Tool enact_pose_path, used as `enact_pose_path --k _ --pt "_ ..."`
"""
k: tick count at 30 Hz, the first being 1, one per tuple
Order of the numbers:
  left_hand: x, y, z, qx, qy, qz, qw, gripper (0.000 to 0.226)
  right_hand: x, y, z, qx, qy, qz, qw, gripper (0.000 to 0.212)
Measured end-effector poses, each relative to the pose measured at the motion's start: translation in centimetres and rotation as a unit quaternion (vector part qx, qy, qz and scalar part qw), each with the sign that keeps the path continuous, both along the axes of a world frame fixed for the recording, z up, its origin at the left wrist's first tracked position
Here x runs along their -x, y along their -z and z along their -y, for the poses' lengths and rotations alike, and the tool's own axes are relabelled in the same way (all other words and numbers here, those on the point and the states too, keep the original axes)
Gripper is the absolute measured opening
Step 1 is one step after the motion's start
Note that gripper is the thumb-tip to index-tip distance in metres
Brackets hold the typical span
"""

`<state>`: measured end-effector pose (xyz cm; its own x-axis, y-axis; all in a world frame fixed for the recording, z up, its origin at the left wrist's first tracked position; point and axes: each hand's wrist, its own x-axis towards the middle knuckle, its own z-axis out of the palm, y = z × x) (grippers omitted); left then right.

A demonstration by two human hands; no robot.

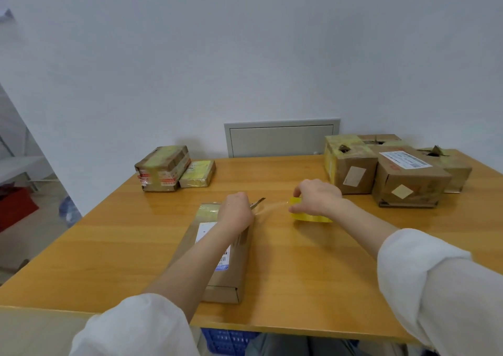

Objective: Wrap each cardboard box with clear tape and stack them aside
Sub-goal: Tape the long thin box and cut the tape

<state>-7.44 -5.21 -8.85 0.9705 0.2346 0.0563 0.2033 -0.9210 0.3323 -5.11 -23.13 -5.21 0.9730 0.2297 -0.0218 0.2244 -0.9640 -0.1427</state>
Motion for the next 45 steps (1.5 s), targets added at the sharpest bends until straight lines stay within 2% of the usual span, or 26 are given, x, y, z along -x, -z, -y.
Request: enact_pose_path --k 6,14,22,26,32,35,39,45 --pt "0.2 0.3 0.5 0.019 -0.008 0.008 1.0 0.019 0.2 0.8 -0.3 0.016 -0.021 -0.011 1.0 0.04" --pt "-0.3 -0.1 0.8 0.077 0.003 0.002 0.997 0.023 0.3 0.8 -0.2 0.046 -0.036 -0.01 0.998 0.044" --pt "-0.9 0.2 0.0 0.073 0.001 -0.027 0.997 0.023 -0.3 -0.1 -0.1 0.04 -0.023 -0.017 0.999 0.046" --pt "-0.8 0.4 -0.3 0.072 0.008 -0.021 0.997 0.016 -0.4 -0.2 -0.3 0.038 -0.011 -0.011 0.999 0.046" --pt "-0.2 0.5 -0.1 0.05 0.019 -0.017 0.998 0.019 0.1 -0.2 0.0 0.1 0.022 0.024 0.994 0.044" --pt "-0.3 0.5 -0.2 0.06 0.016 -0.019 0.998 0.022 0.0 0.0 0.1 0.082 0.021 0.019 0.996 0.044" --pt "-0.5 0.6 -0.6 0.083 0.01 -0.022 0.996 0.026 0.1 0.3 -0.3 0.048 0.036 0.002 0.998 0.034" --pt "-0.2 -0.7 -1.6 0.121 0.062 -0.019 0.991 0.031 0.7 1.1 -0.5 0.038 0.043 0.025 0.998 0.033"
